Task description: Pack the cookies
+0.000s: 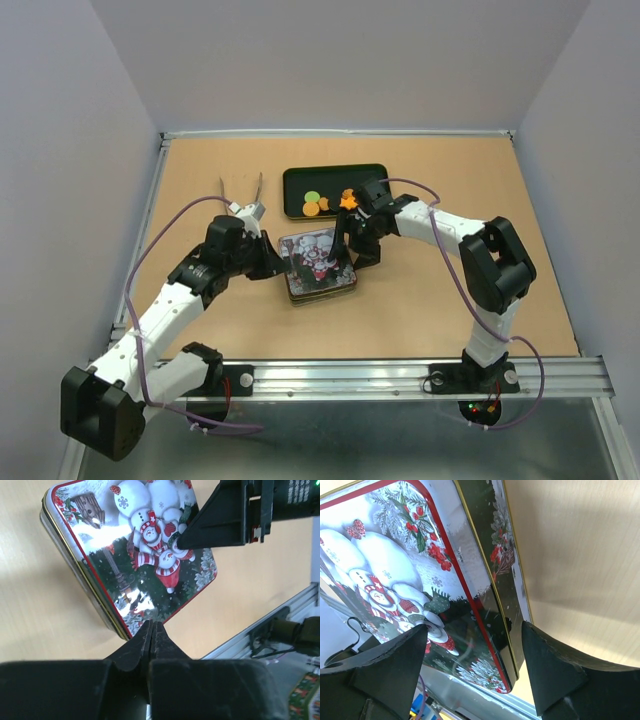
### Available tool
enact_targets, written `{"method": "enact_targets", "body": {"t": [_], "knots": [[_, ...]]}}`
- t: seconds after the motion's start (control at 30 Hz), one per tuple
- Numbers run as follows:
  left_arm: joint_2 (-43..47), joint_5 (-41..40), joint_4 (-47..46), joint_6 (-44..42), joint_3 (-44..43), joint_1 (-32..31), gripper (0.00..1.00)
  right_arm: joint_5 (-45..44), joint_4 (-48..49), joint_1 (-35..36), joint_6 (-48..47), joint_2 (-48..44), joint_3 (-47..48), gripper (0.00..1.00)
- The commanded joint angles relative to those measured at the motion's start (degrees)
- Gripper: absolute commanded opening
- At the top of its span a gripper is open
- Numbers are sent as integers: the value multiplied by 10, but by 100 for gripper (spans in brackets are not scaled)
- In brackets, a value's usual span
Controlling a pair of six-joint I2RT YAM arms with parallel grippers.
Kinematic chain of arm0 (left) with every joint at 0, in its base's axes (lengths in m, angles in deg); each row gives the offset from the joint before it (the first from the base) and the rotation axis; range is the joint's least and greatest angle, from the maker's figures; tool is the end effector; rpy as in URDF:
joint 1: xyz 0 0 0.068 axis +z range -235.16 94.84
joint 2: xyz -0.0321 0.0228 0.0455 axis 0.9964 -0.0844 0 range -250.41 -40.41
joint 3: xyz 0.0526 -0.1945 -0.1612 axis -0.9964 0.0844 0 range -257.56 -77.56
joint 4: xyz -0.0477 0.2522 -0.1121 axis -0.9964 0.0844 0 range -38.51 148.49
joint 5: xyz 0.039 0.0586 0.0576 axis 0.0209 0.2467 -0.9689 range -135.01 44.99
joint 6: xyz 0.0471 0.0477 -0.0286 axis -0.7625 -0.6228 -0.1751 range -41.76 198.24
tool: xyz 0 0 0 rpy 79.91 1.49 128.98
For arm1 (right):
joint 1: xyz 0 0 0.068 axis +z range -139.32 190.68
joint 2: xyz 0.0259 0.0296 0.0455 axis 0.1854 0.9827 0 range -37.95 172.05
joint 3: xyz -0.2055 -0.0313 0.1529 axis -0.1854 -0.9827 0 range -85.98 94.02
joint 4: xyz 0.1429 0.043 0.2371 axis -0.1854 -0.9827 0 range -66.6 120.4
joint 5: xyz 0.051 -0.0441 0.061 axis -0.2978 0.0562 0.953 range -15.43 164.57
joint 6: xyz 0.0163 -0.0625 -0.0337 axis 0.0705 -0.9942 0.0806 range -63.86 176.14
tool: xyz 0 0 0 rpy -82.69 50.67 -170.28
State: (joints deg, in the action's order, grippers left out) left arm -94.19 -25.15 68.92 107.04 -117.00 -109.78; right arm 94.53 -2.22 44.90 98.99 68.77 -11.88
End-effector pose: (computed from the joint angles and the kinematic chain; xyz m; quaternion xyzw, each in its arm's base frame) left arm 0.2240 -0.1254 0.2377 0.0525 0.8631 -0.3500 0.3604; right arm 0.3207 0.2429 0.1406 0.0353 0.9620 0.2640 0.0598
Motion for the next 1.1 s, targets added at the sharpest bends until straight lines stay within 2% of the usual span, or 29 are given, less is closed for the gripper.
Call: {"method": "enact_targets", "body": {"t": [0.0,0.2,0.5,0.83,1.07], "knots": [[10,4,5,-6,-17,-5,0,-22,-23,8,-15,-22,2,81],[3,9,-4,-4,-14,-16,0,-34,-27,8,-23,-35,13,93],[-14,8,-6,-2,-12,-44,0,-64,-39,7,-34,-63,13,96],[-8,-15,0,3,-21,-49,0,-30,-36,7,-44,-43,47,96],[3,-37,11,8,-27,-49,0,-11,-31,8,-41,-24,58,93]]}}
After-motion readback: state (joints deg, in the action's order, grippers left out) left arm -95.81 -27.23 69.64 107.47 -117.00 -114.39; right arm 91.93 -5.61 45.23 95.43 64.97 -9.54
